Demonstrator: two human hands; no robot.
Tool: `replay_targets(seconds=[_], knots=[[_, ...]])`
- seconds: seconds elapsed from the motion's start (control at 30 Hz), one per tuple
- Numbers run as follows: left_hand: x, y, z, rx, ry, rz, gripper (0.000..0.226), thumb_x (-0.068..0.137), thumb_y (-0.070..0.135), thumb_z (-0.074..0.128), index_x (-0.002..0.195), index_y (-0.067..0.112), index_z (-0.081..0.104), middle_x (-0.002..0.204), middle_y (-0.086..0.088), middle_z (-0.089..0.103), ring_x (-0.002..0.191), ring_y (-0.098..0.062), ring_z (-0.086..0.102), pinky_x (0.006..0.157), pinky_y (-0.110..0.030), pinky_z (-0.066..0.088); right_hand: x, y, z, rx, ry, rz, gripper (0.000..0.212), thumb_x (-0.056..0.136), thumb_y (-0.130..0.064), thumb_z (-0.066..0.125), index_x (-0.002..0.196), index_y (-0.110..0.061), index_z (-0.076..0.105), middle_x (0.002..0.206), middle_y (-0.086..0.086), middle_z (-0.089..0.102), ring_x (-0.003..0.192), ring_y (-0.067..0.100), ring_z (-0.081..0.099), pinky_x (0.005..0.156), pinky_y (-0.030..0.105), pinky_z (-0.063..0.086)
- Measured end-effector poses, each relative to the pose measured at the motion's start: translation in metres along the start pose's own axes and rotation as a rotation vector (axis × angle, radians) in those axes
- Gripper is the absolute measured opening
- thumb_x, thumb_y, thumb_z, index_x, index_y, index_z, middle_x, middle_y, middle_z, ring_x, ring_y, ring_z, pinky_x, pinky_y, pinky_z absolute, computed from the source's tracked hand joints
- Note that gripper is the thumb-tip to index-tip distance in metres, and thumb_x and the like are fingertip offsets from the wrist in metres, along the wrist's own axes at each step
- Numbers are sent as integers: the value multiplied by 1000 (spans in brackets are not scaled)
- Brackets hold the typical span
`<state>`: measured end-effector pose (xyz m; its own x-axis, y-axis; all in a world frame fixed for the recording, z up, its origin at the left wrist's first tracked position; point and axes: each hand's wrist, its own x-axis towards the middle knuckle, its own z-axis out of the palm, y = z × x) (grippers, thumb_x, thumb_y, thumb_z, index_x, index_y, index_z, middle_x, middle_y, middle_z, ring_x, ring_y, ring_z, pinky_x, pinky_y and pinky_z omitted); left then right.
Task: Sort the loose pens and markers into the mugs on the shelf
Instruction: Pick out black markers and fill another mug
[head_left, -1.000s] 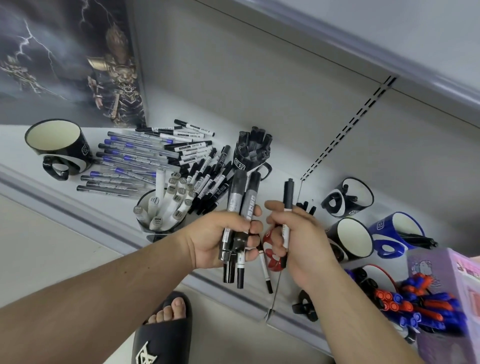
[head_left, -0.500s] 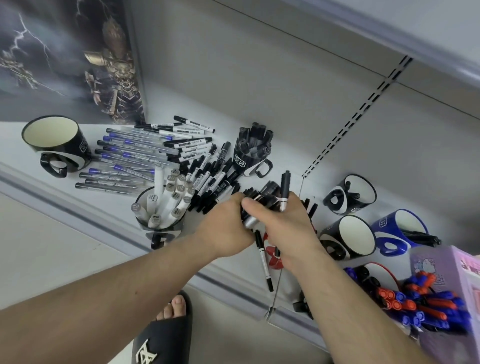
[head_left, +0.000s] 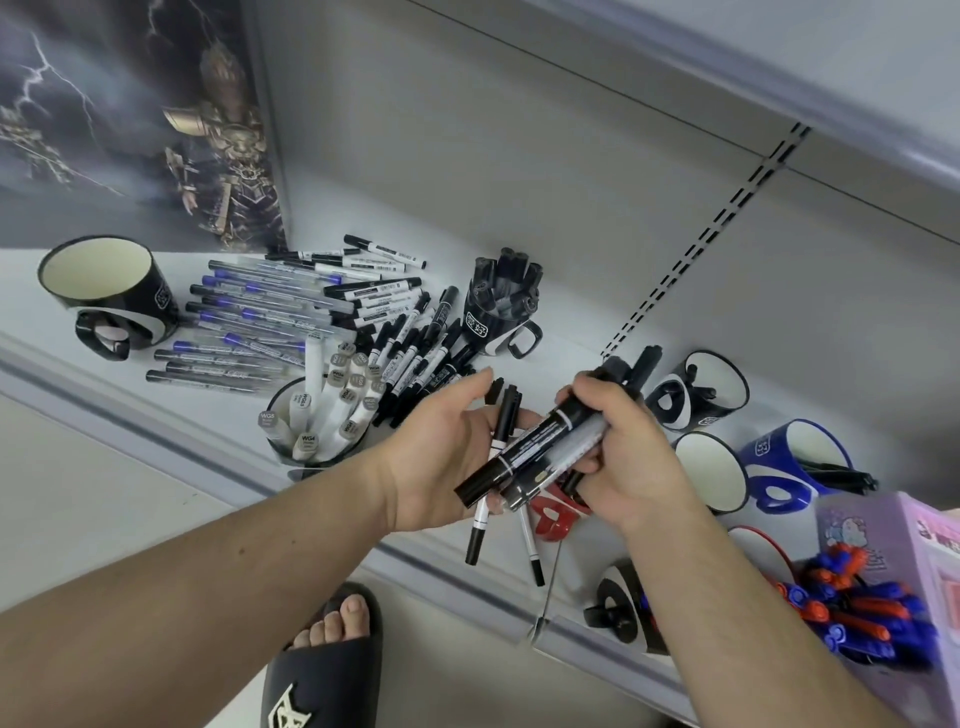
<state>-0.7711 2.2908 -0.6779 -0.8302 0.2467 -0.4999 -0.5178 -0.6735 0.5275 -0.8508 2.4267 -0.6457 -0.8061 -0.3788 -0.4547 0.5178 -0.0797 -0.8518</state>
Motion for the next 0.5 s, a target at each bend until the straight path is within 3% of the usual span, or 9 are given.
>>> replay_targets(seconds=[0.1, 0.23, 0.37, 0.43, 0.5], knots=[[-1, -1, -3, -73, 12, 2, 61, 88, 67, 36, 103, 13, 60, 90, -11, 62, 73, -28, 54, 52, -27, 32, 1, -3, -6, 67, 53, -54, 23, 64, -21, 71, 77, -12, 55, 64, 2, 55, 42, 9, 41, 35, 19, 27], [-3, -7, 7, -73, 48, 13, 45, 78, 56, 57, 93, 15, 66, 92, -12, 67, 66, -27, 64, 42, -17, 25, -3, 4, -5, 35, 152, -186, 24, 83, -7, 70, 96, -14, 51, 69, 2, 52, 53, 14, 48, 41, 22, 40], [1, -12, 12, 114, 71, 55, 33, 71, 42, 69, 95, 19, 68, 90, -8, 68, 53, -12, 56, 36, -13, 20, -10, 13, 6, -39, 151, -348, 49, 84, 1, 68, 106, -40, 53, 71, -2, 55, 57, 14, 57, 49, 31, 49], [3, -13, 11, 151, 119, 91, 34, 67, 38, 74, 94, 20, 64, 83, -7, 67, 50, -12, 51, 34, -14, 20, -10, 14, 8, -89, 138, -352, 53, 83, -1, 70, 117, -38, 53, 72, -2, 55, 62, 18, 56, 52, 31, 47], [4, -9, 7, 236, 157, 145, 40, 63, 35, 78, 95, 19, 59, 76, -5, 66, 49, -13, 50, 35, -15, 21, -5, 10, 6, -154, 173, -350, 42, 80, -7, 74, 110, -31, 57, 74, -3, 57, 69, 19, 55, 56, 32, 43]])
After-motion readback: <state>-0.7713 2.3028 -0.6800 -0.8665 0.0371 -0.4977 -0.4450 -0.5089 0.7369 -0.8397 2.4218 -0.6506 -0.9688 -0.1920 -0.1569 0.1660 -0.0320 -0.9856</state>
